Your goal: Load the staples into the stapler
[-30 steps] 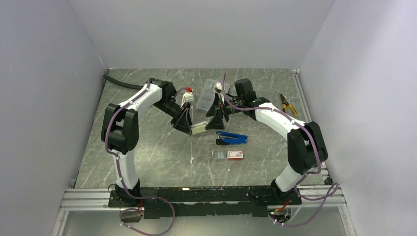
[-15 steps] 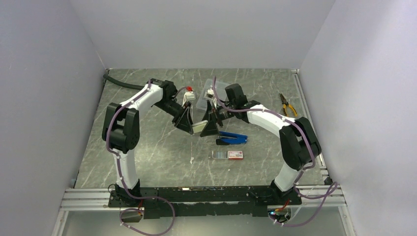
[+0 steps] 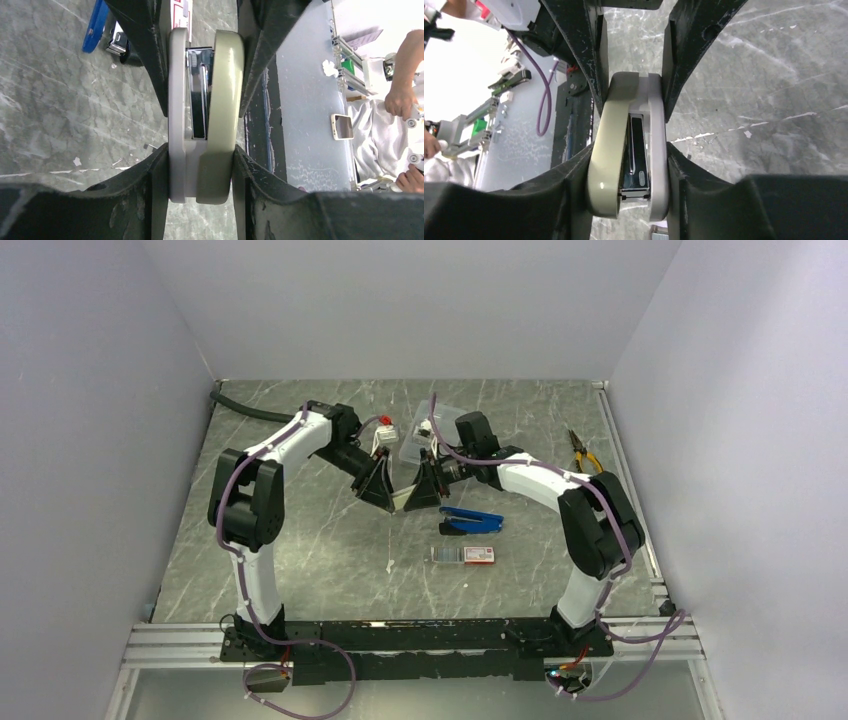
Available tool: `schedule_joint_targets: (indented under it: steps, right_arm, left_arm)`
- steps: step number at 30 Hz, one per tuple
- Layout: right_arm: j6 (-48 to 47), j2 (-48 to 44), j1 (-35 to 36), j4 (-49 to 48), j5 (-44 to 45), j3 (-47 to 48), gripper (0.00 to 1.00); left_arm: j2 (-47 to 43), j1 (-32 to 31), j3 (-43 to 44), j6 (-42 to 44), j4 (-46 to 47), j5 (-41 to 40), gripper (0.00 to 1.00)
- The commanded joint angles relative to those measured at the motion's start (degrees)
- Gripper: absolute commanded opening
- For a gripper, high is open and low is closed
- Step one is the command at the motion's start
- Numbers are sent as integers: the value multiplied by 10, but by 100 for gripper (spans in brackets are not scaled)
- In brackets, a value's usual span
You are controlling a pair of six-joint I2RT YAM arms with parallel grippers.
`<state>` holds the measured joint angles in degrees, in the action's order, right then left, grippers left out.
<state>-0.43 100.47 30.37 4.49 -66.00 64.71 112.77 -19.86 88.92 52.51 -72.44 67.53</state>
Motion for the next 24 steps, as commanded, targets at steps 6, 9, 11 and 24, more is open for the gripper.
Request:
schedule_joint_targets:
  steps: [6, 9, 11, 24]
  right_arm:
    - [42, 2, 0, -117, -62, -32, 0]
    - [31, -5, 0, -111, -60, -36, 0]
    - [46, -5, 0, -114, -39, -35, 0]
    - [59, -3, -26, -75, 87, -25, 84]
  left_arm:
    - [-3, -3, -25, -2, 15, 28, 27]
    - [-5, -1, -26, -1, 16, 24, 27]
    - [-6, 4, -24, 4, 10, 21, 27]
    - [107, 117, 12, 48, -121, -69, 25]
